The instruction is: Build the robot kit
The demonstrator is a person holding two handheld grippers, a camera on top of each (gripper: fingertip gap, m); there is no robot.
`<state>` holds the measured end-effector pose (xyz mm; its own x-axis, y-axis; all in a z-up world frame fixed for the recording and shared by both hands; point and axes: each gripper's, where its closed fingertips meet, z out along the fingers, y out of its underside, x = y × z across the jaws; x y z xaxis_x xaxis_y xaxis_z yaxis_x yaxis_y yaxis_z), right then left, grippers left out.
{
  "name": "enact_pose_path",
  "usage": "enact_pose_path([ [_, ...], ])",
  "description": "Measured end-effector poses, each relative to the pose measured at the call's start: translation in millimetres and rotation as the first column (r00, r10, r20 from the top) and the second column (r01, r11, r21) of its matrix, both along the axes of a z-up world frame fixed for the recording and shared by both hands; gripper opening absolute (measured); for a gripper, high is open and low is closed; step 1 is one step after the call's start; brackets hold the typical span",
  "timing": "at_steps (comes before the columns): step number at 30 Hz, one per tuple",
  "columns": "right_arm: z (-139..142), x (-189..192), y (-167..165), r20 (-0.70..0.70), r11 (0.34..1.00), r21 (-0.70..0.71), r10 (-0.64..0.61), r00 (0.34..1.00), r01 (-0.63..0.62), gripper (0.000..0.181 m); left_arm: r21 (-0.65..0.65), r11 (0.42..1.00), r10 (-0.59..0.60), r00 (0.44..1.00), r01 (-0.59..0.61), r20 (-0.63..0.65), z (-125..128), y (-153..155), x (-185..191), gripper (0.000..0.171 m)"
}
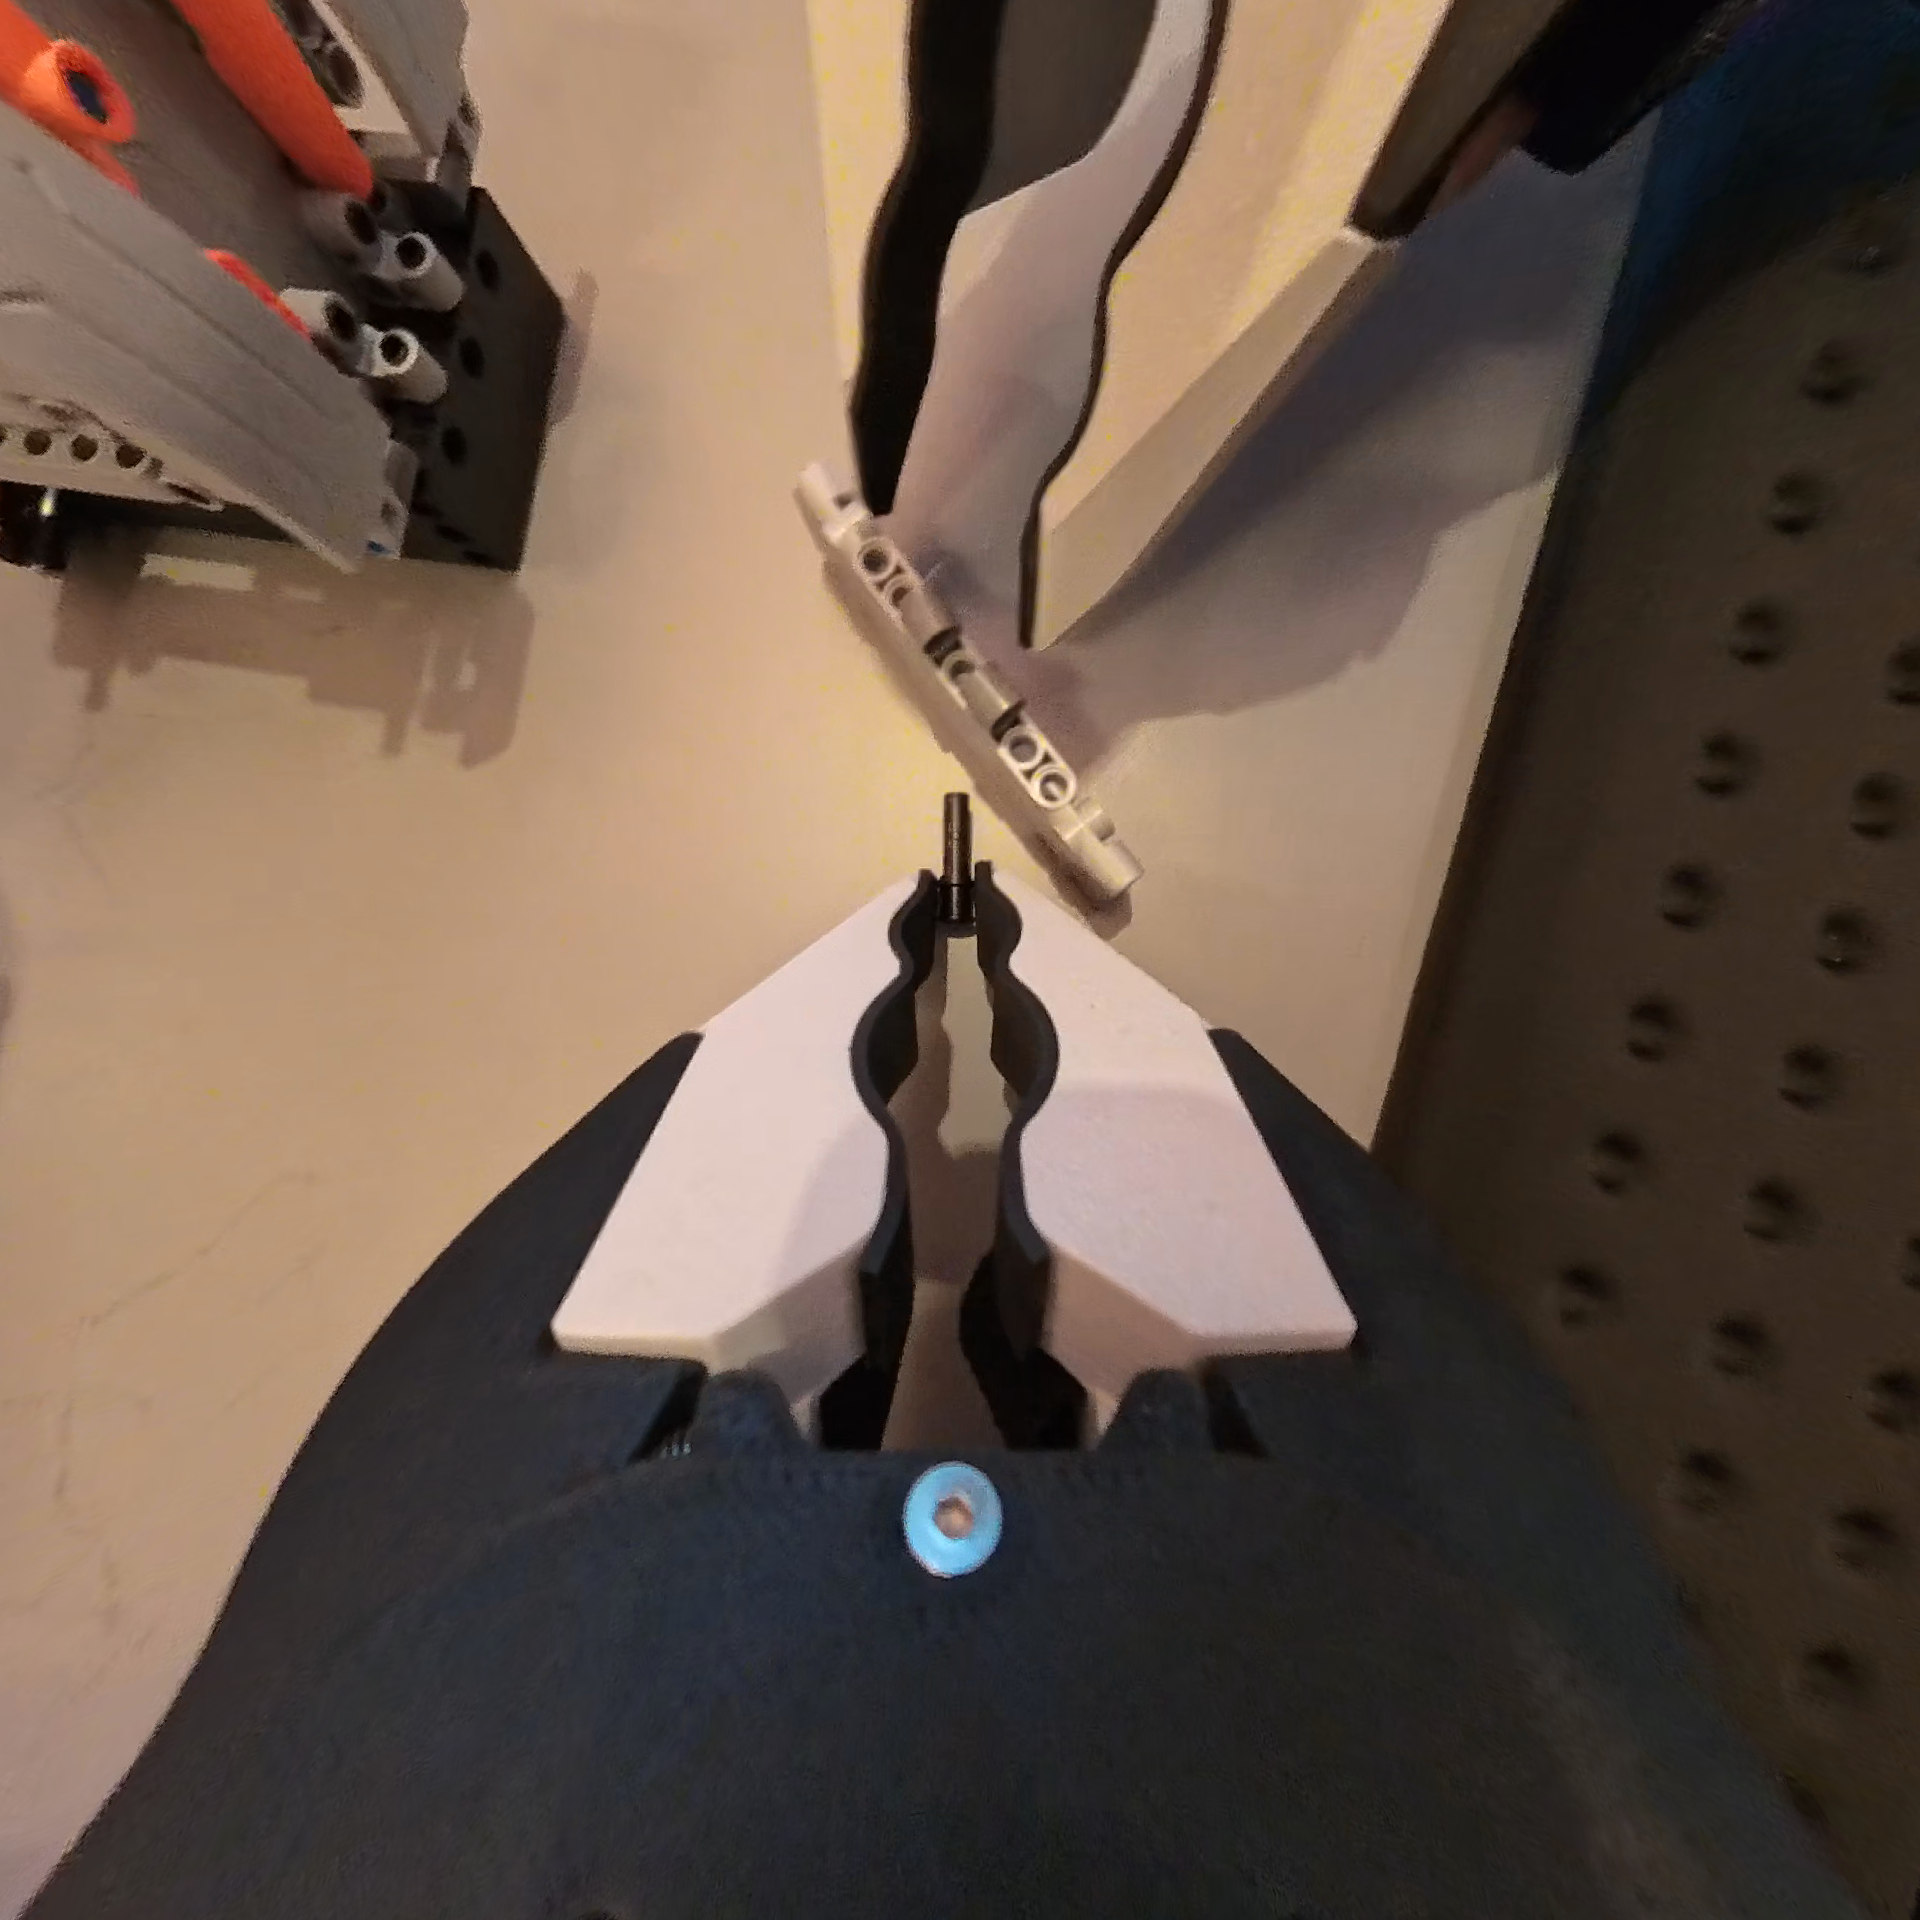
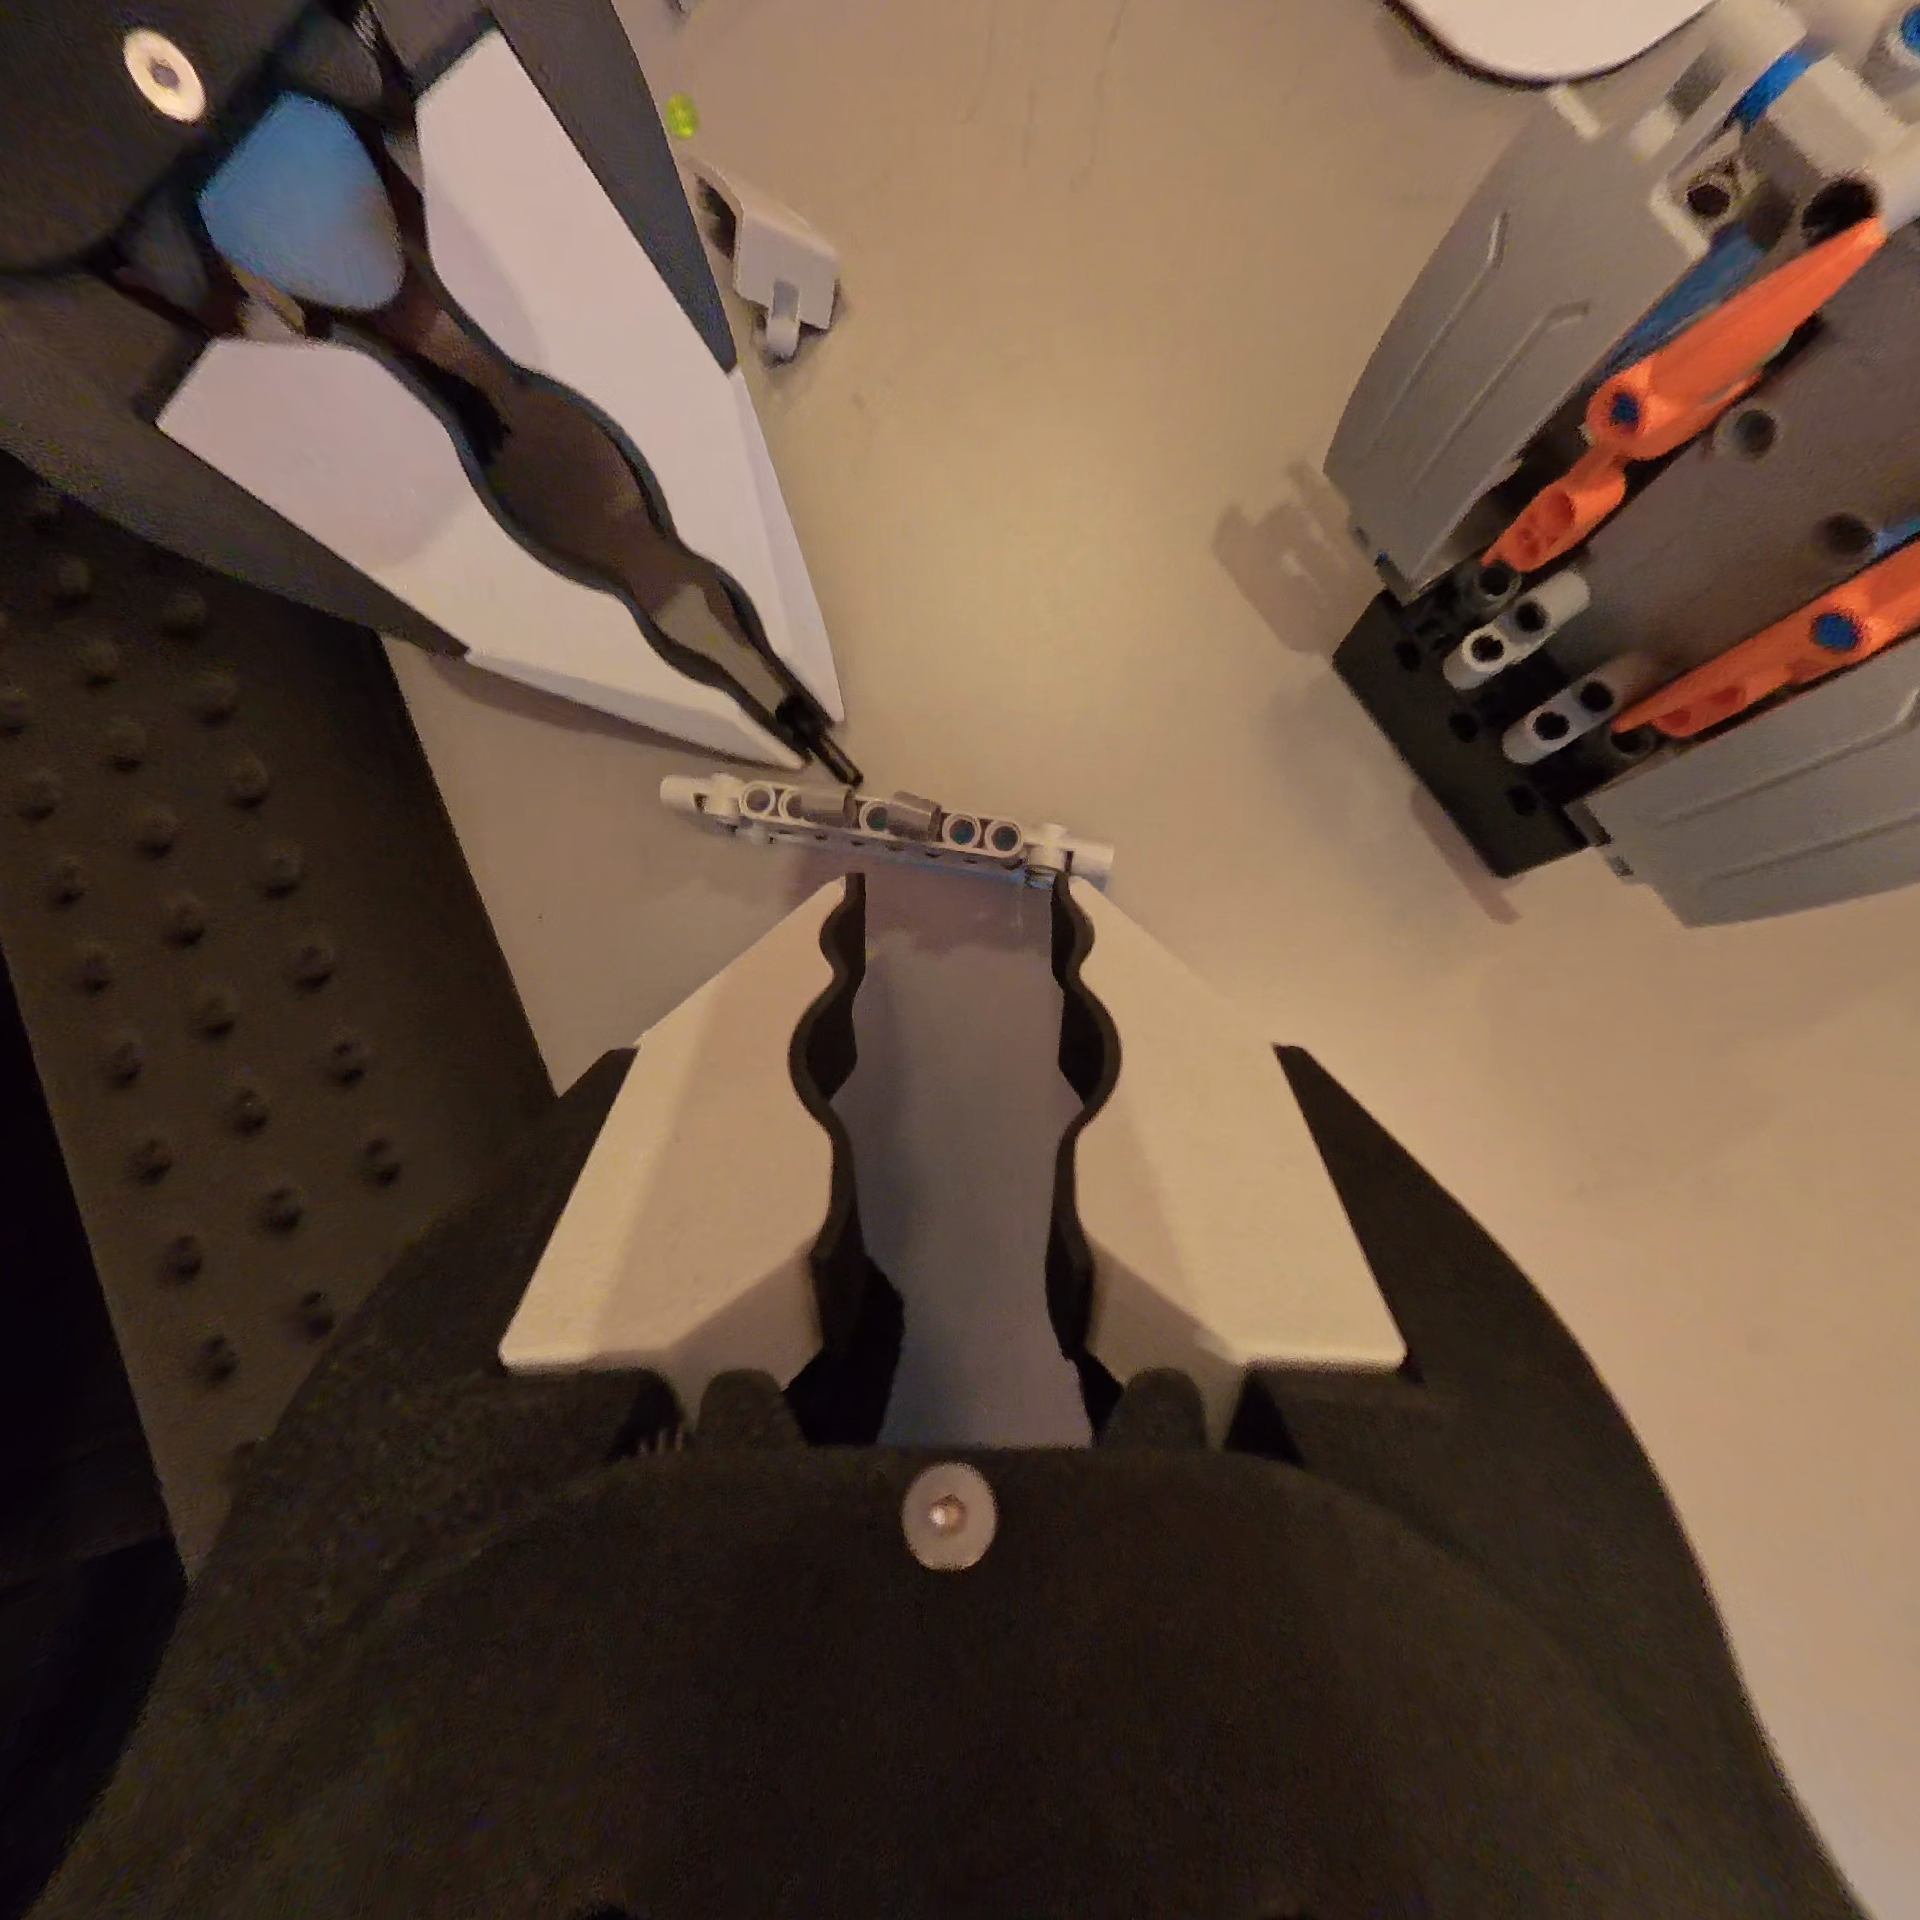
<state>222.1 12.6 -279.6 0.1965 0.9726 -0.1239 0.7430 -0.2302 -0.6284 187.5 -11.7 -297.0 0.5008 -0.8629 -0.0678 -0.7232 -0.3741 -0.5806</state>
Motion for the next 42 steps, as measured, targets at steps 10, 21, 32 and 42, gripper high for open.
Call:
enact_pose_path([
  [10,4,-8,2,-0.042,0.997,-0.018,0.076,0.996,-0.077,0.038,-0.006,0.999,-0.032,0.999,0.032,0.040,1,0,21,0.005],
  [21,18,8,-4,-0.053,0.998,0.058,0.016,0.998,-0.013,0.041,0.011,0.999,0.032,0.999,-0.032,0.041,6,5,-1,0.005],
  [32,16,1,-18,0.006,0.968,0.251,0.021,1.000,-0.022,0.044,0.017,0.995,0.102,0.994,-0.103,0.039,10,6,-29,0.005],
  [42,-12,10,4,0.115,0.973,0.233,-0.024,0.993,-0.004,0.029,0.028,0.996,0.087,0.995,-0.088,0.043,10,5,-25,0.005],
])
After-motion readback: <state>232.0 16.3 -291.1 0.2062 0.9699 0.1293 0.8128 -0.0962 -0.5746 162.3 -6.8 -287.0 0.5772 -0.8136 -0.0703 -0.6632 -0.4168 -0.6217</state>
